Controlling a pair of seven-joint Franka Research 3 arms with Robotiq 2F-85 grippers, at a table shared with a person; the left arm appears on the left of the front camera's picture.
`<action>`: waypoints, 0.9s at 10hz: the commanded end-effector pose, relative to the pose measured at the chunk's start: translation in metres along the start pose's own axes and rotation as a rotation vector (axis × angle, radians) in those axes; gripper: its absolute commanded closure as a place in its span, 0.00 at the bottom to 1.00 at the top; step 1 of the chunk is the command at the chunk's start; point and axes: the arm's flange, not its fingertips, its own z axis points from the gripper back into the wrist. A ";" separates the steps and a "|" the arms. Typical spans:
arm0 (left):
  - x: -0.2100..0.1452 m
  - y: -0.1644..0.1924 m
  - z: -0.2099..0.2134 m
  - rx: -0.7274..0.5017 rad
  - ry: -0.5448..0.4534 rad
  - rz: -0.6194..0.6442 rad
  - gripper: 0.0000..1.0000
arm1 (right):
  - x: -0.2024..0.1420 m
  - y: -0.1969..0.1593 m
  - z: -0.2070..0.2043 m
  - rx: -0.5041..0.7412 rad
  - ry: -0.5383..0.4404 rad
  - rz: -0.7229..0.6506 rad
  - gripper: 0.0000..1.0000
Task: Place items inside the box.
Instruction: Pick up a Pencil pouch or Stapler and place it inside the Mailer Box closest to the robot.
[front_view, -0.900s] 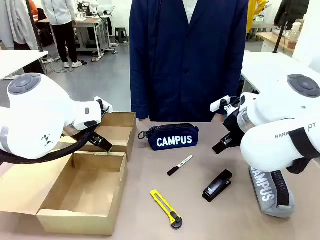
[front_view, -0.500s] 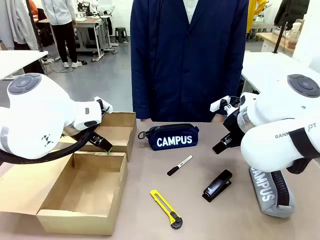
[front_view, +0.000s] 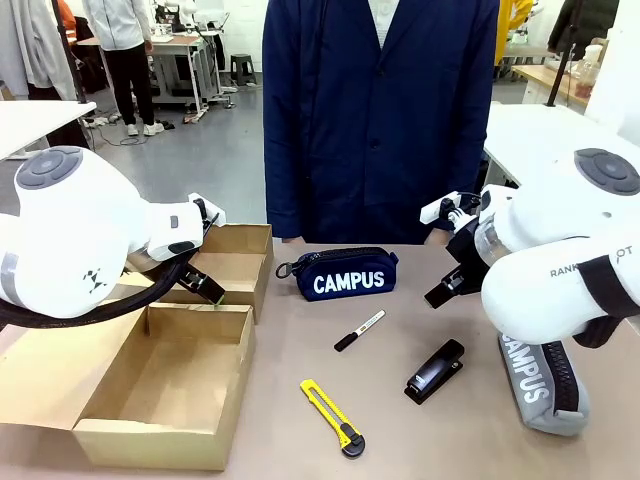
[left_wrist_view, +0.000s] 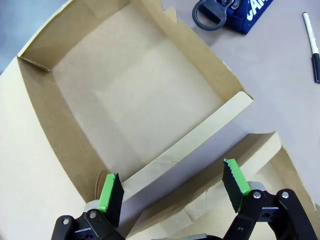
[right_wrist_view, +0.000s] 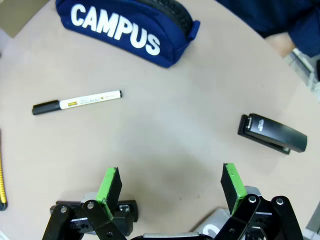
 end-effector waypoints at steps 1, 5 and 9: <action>0.000 0.000 0.000 0.000 0.000 0.000 0.00 | 0.000 0.000 0.000 0.000 0.000 -0.001 0.00; 0.000 0.000 0.000 0.000 0.000 0.000 0.00 | 0.000 0.000 0.000 0.000 0.000 -0.001 0.00; 0.023 0.012 0.084 -0.131 0.118 0.183 0.00 | 0.013 -0.023 0.097 0.037 0.006 -0.445 0.00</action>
